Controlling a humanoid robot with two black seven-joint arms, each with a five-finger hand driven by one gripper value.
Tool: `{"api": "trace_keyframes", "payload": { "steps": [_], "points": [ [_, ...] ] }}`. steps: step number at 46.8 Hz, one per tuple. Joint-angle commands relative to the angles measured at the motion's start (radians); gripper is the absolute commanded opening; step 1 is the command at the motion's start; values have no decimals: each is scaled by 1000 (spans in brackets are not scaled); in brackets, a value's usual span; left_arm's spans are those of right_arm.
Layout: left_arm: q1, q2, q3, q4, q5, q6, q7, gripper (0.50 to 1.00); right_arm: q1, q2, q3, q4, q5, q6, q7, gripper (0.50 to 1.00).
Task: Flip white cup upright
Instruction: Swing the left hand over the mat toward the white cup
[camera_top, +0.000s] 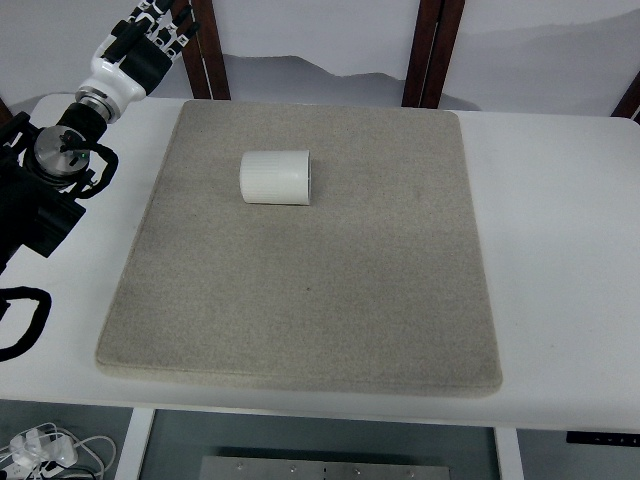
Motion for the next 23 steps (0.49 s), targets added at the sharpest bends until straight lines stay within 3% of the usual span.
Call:
{"api": "trace_keyframes", "payload": {
  "steps": [1, 8, 23],
  "points": [
    [-13, 0, 0, -1, 86, -8, -1, 994, 0, 0, 0, 0, -1, 0, -1, 952],
    [-27, 15, 2, -44, 282, -26, -5, 994, 0, 0, 0, 0, 1, 0, 0, 952],
    [-19, 152, 57, -300, 840, -20, -76, 986, 0, 0, 0, 0, -1, 0, 0, 952]
  ]
}}
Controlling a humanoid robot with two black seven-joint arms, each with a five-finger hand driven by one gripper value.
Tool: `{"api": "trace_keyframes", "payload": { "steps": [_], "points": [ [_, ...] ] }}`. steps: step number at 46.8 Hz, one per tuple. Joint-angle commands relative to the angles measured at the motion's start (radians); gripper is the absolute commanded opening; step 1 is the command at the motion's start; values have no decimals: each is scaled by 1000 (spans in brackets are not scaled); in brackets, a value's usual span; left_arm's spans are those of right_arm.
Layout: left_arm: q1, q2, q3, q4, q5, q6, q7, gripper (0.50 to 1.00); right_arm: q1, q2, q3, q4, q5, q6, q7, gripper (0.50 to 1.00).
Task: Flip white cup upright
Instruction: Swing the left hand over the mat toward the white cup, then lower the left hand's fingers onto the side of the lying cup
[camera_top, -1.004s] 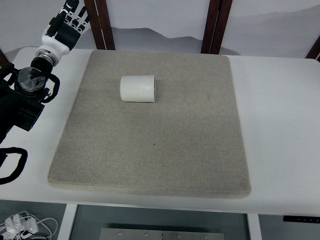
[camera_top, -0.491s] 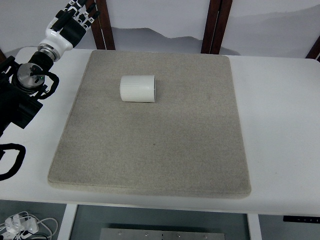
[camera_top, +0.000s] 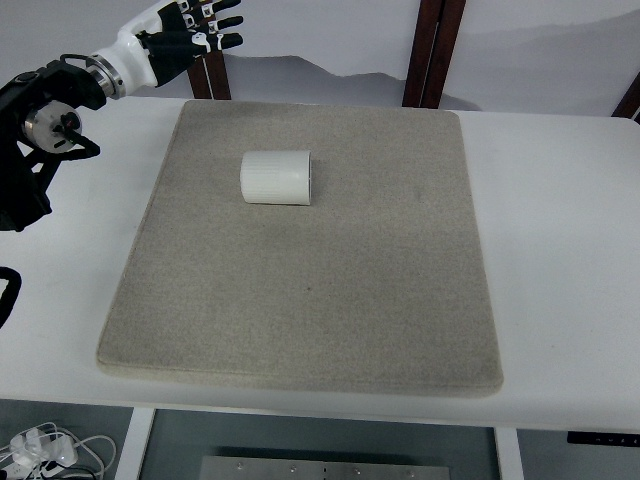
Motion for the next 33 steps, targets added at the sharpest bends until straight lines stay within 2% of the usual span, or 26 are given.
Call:
{"api": "trace_keyframes", "payload": {
  "steps": [1, 8, 19, 33],
  "points": [
    [2, 26, 20, -60, 147, 11, -11, 984, 0, 0, 0, 0, -1, 0, 0, 952],
    [14, 57, 48, -179, 342, 31, -27, 981, 0, 0, 0, 0, -1, 0, 0, 952],
    [-10, 77, 189, -279, 517, 103, -24, 979, 0, 0, 0, 0, -1, 0, 0, 952],
    [-64, 74, 304, -279, 651, 116, -21, 971, 0, 0, 0, 0, -1, 0, 0, 952]
  ]
}}
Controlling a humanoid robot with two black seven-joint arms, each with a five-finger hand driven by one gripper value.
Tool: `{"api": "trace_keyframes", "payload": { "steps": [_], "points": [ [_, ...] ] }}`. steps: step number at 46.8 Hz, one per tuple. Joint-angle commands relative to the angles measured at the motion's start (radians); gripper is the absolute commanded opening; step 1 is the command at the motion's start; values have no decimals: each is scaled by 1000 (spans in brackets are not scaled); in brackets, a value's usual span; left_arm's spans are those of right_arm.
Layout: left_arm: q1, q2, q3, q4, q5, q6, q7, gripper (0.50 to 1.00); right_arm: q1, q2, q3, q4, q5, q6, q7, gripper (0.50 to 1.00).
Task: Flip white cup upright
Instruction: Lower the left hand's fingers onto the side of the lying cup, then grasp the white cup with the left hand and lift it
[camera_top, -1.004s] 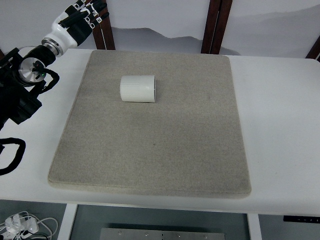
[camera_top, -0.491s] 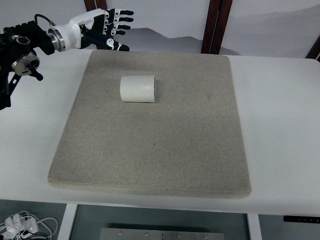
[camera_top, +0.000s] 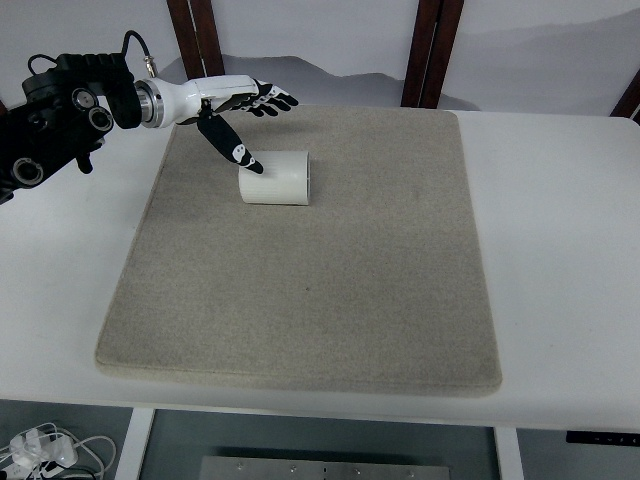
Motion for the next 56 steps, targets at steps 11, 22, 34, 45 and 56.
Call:
{"api": "trace_keyframes", "payload": {
  "steps": [11, 22, 34, 45, 56],
  "points": [
    [-16, -5, 70, 5, 12, 17, 2, 971, 0, 0, 0, 0, 1, 0, 0, 952],
    [-18, -65, 81, 42, 18, 39, 7, 971, 0, 0, 0, 0, -1, 0, 0, 952],
    [-10, -113, 99, 68, 54, 41, 7, 971, 0, 0, 0, 0, 1, 0, 0, 952],
    [-7, -142, 111, 86, 57, 62, 7, 971, 0, 0, 0, 0, 1, 0, 0, 952],
    [-7, -162, 148, 120, 57, 91, 5, 945, 0, 0, 0, 0, 1, 0, 0, 952]
  ]
}}
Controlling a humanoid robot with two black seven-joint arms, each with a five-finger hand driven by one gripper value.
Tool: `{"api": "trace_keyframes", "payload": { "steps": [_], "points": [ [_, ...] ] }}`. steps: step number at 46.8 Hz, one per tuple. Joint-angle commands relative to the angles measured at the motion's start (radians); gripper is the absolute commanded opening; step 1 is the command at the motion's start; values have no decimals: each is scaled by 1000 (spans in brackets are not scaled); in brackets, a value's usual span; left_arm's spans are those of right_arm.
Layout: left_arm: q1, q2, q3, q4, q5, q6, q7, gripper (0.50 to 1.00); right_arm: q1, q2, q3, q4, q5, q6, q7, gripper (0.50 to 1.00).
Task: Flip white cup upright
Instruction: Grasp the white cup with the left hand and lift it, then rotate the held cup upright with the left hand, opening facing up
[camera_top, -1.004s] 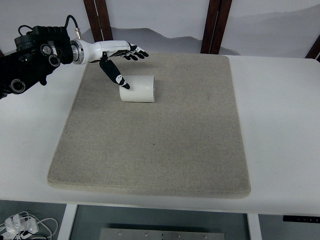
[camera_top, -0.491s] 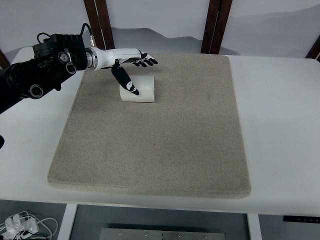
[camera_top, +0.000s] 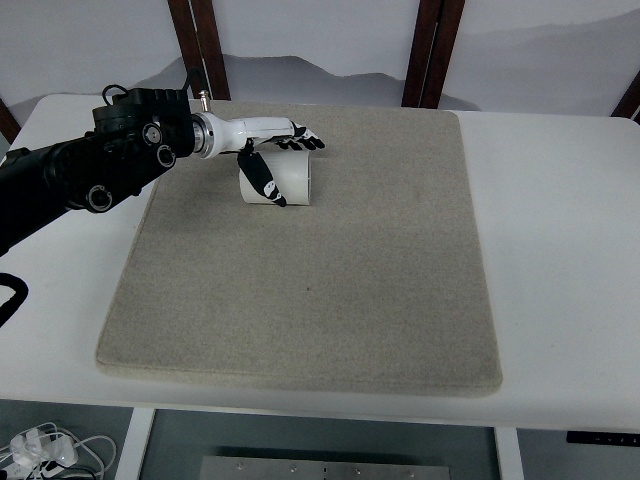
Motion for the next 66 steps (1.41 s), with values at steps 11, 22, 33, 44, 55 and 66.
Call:
{"api": "trace_keyframes", "payload": {
  "steps": [11, 22, 33, 44, 55, 66],
  "points": [
    [1, -15, 16, 18, 0, 25, -1, 819, 0, 0, 0, 0, -1, 0, 1, 952],
    [0, -15, 14, 18, -5, 36, -1, 679, 0, 0, 0, 0, 0, 0, 1, 952],
    [-3, -15, -7, 16, -37, 28, -3, 557, 0, 0, 0, 0, -1, 0, 1, 952],
    [-23, -10, -23, 42, -294, 6, -13, 551, 0, 0, 0, 0, -1, 0, 1, 952],
    [-9, -6, -46, 85, -665, -124, -52, 551, 0, 0, 0, 0, -1, 0, 1, 952],
    [29, -3, -107, 156, -863, -262, -213, 551, 0, 0, 0, 0, -1, 0, 1, 952]
  ]
}}
